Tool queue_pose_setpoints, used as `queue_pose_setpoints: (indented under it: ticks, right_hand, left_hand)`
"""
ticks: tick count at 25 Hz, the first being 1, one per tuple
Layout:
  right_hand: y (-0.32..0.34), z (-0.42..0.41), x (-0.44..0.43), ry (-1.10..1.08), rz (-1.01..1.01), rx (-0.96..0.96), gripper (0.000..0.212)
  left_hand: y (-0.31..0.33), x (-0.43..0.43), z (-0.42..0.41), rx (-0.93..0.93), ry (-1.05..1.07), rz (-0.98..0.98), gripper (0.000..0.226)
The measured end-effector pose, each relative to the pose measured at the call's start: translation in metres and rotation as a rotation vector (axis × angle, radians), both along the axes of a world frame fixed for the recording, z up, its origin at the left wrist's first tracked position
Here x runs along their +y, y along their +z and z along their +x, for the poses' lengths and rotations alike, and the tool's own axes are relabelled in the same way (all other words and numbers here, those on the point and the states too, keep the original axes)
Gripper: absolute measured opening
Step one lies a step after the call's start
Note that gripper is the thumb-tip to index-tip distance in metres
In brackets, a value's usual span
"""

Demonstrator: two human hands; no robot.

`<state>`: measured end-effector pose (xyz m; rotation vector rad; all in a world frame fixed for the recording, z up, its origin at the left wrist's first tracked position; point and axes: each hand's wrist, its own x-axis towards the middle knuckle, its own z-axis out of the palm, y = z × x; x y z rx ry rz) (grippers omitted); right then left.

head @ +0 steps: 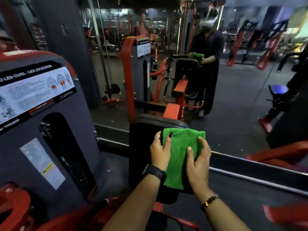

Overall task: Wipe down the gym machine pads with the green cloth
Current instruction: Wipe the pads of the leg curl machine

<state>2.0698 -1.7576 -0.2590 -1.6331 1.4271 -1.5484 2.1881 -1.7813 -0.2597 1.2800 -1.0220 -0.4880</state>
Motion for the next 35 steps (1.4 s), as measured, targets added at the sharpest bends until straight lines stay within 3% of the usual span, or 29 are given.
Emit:
queue_pose_setpoints:
  ticks: [7,13,18,21,23,25,29,33,35]
  right_hand:
    - [0.015,0.011,-0.053,-0.103,-0.118,0.091,0.035]
    - [-0.018,0.008,-0.076,-0.205,-0.061,0.286,0.037]
    - [-0.014,0.029,-0.095,-0.39,-0.13,0.548,0.037]
    - [-0.016,0.056,-0.089,-0.394,-0.014,0.789,0.083]
    - [-0.017,0.069,-0.093,-0.399,-0.018,0.894,0.096]
    - [-0.014,0.083,-0.099,-0.38,-0.126,1.005,0.099]
    - [-0.013,0.111,-0.103,-0.229,-0.545,1.348,0.089]
    - [-0.06,0.077,-0.102,-0.065,-0.889,1.68,0.079]
    - [-0.078,0.057,-0.096,-0.053,-0.949,1.751,0.079]
  left_hand:
    - [0.037,-0.042,0.035,-0.267,-0.151,-0.019,0.028]
    - [0.038,-0.07,0.1,-0.79,0.015,-0.101,0.027]
    - [0.011,-0.095,0.15,-0.829,-0.046,-0.005,0.035]
    - [-0.001,-0.094,0.149,-0.8,-0.05,-0.08,0.032]
    - [-0.002,-0.099,0.153,-0.775,-0.068,-0.122,0.032]
    - [-0.004,-0.104,0.154,-0.785,-0.096,-0.169,0.033]
    - [-0.018,-0.105,0.156,-0.791,-0.048,-0.29,0.035]
    - [-0.022,-0.108,0.165,-0.801,-0.119,-0.339,0.035]
    - [-0.023,-0.108,0.167,-0.81,-0.134,-0.365,0.035]
